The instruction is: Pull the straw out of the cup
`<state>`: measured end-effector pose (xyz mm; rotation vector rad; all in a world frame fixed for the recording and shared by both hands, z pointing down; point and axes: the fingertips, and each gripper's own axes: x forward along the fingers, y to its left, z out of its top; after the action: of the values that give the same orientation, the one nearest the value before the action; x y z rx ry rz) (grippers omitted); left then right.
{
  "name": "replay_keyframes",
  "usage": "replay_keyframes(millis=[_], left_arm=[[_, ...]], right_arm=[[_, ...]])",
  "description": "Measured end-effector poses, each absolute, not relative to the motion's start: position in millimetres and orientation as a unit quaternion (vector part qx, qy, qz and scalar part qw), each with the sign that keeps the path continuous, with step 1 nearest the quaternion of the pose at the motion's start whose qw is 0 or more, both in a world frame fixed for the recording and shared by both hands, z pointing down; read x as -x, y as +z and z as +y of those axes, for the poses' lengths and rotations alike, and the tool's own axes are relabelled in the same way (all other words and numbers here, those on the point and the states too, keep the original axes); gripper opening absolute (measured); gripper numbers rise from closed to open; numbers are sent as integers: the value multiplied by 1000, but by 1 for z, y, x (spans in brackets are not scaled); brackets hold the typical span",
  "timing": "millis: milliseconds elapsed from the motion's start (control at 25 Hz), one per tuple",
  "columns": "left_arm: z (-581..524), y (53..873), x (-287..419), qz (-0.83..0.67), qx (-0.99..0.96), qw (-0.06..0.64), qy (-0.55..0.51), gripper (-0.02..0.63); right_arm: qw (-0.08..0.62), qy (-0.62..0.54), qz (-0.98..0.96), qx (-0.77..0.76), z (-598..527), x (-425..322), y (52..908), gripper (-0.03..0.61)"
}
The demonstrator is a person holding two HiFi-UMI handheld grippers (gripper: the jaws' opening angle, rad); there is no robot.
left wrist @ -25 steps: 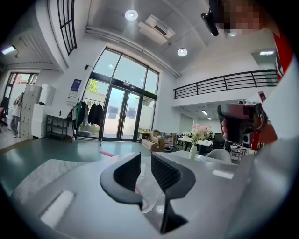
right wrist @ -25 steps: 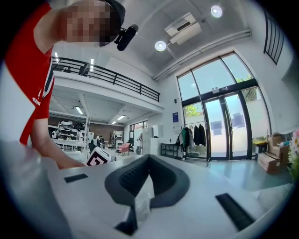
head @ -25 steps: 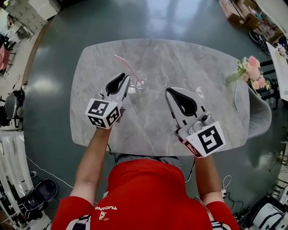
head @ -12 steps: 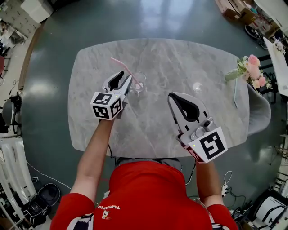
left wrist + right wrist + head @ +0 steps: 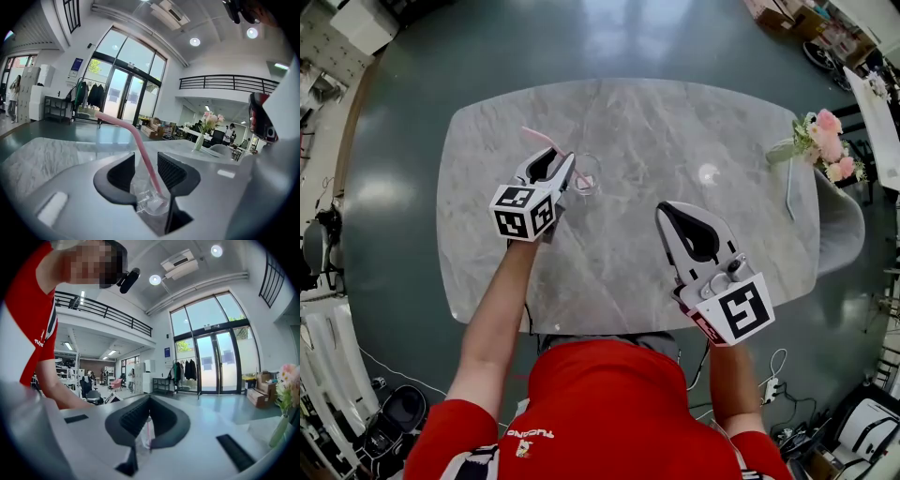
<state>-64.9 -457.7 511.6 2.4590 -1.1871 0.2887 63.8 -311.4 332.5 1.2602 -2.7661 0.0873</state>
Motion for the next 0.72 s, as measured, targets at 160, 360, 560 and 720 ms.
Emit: replay_keyframes(millis=[160, 360, 560, 720], left_arm=[[-459, 513, 61, -423, -879, 196, 103, 129], [-458, 511, 62, -425, -878, 193, 101, 67], [-454, 506, 61, -420, -883, 187, 97, 41], [-451, 493, 58, -415, -889, 173, 84, 34]], right_arm=[[52, 32, -905, -420, -312, -69, 336, 2], [52, 35, -905, -421, -311, -68, 339, 2], [51, 37, -905, -421, -310, -66, 339, 1], [50, 36, -904, -423, -310, -65, 339, 2]])
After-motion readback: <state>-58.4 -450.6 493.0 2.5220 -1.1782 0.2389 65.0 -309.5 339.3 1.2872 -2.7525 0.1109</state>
